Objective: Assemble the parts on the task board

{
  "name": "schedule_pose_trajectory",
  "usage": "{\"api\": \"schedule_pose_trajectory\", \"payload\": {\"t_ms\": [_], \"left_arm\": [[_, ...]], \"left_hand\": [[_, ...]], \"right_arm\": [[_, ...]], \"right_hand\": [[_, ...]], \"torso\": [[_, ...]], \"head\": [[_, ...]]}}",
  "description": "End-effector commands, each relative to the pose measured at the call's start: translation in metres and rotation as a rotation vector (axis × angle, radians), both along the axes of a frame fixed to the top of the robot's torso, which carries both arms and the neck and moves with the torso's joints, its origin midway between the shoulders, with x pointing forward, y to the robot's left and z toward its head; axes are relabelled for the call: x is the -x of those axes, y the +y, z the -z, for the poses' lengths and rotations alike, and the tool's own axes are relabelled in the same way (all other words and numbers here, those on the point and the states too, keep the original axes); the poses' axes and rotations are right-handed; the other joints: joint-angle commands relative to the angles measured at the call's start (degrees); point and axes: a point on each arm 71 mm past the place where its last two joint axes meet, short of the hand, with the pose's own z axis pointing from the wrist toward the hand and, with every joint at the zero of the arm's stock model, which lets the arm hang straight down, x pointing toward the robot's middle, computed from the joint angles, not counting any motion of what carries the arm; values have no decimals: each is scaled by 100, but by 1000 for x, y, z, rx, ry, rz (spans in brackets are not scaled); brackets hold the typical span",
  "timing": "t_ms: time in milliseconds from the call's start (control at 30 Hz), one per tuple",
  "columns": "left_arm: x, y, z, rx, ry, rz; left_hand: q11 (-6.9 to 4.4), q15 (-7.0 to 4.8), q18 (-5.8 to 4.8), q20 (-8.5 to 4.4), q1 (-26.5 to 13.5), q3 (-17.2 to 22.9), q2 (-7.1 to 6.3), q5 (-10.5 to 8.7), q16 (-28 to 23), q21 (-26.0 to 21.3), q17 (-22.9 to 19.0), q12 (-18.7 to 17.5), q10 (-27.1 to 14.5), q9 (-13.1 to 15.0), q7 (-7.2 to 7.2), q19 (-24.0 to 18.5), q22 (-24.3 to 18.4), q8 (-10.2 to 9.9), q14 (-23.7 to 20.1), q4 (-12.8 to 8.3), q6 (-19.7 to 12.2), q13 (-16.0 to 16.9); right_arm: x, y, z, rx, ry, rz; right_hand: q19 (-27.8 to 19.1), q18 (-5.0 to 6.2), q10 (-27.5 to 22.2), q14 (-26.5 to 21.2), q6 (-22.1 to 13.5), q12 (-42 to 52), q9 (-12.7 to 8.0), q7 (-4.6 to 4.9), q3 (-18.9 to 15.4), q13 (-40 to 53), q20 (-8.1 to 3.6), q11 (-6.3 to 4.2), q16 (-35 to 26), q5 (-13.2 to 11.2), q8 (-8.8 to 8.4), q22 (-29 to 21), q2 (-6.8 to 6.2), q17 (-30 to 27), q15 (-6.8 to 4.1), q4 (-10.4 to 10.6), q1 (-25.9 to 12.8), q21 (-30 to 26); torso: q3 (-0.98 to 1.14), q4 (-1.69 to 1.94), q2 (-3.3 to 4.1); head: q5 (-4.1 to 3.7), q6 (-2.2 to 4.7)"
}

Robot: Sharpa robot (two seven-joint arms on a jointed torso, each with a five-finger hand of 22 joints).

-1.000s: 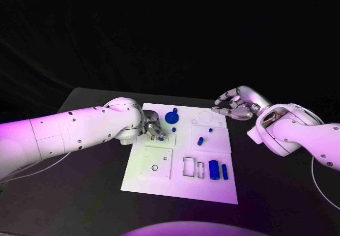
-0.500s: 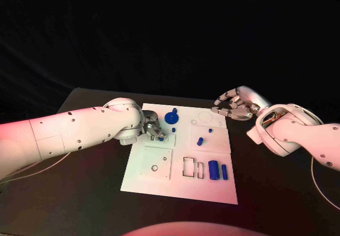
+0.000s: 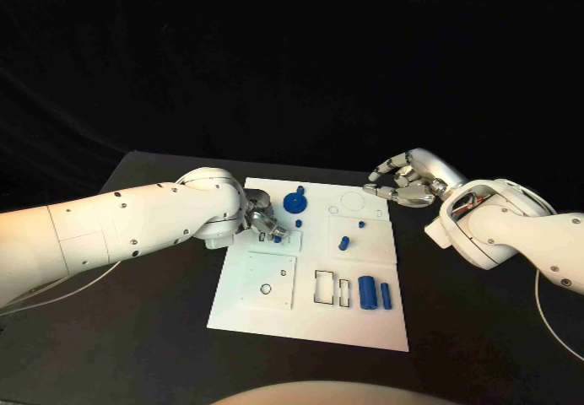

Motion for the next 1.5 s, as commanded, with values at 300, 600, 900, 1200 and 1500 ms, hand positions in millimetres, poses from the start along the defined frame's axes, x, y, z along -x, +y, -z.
{"api": "schedule_pose_trajectory", "payload": {"t_ms": [300, 600, 900, 1200, 1500], "left_arm": [[-5, 3, -29, 75, -24, -13], [-27, 27, -67, 25, -101, -41], [-51, 44, -77, -30, -116, -89], [-65, 43, -62, -69, -80, -112], [-69, 42, -49, -89, -29, -116]], "left_hand": [[12, -11, -110, -39, -1, -154, -54, -38, 25, 11, 1509, -100, -66, -27, 44, 36, 153, -48, 606, 4, -55, -135], [88, 49, -77, -4, 190, -331, 13, -8, 6, -82, 1474, -478, -355, -126, 134, -43, -12, -235, 596, -8, -249, -589], [117, 74, -73, 23, 256, -414, 21, -22, -1, -98, 1461, -612, -455, -170, 166, -56, -34, -306, 592, 8, -288, -747], [125, 83, -77, 34, 275, -431, 83, -31, 9, -89, 1480, -609, -450, -188, 173, -47, -12, -328, 598, 8, -274, -744], [134, 93, -77, 43, 283, -501, 63, -97, 17, -89, 1495, -624, -460, -206, 182, -47, -9, -352, 602, 12, -269, -762]], "right_arm": [[-1, -2, 0, 7, -11, 2], [-1, -4, 1, 11, -9, 8], [-1, -4, 1, 13, -9, 8], [-1, -3, 1, 14, -9, 6], [-2, -1, 0, 11, -19, 2]], "right_hand": [[302, 62, 349, 526, 23, -14, -7, -8, -41, 1245, -44, -31, -30, 23, 27, 1092, -11, 1199, -29, 1, -58, -24], [308, 59, 354, 529, 23, -9, -7, -9, -48, 1250, -45, -31, -26, 24, 29, 1100, -11, 1213, -29, 0, -68, -14], [308, 59, 354, 529, 23, -9, -7, -9, -48, 1250, -45, -31, -26, 24, 29, 1100, -11, 1213, -29, 0, -68, -14], [310, 58, 355, 529, 24, -9, -8, -10, -52, 1251, -45, -32, -26, 25, 31, 1103, -8, 1212, -30, -2, -73, -11], [316, 55, 362, 531, 25, -2, -8, -11, -53, 1259, -46, -32, -23, 28, 32, 1112, -5, 1221, -30, -4, -74, 0]], "torso": [[5, -4, -1], [11, 7, 1], [-10, 15, 7], [-14, -23, 26], [-25, -18, 51]], "head": [[-3, 26], [8, 47], [22, 69], [42, 57], [44, 54]]}}
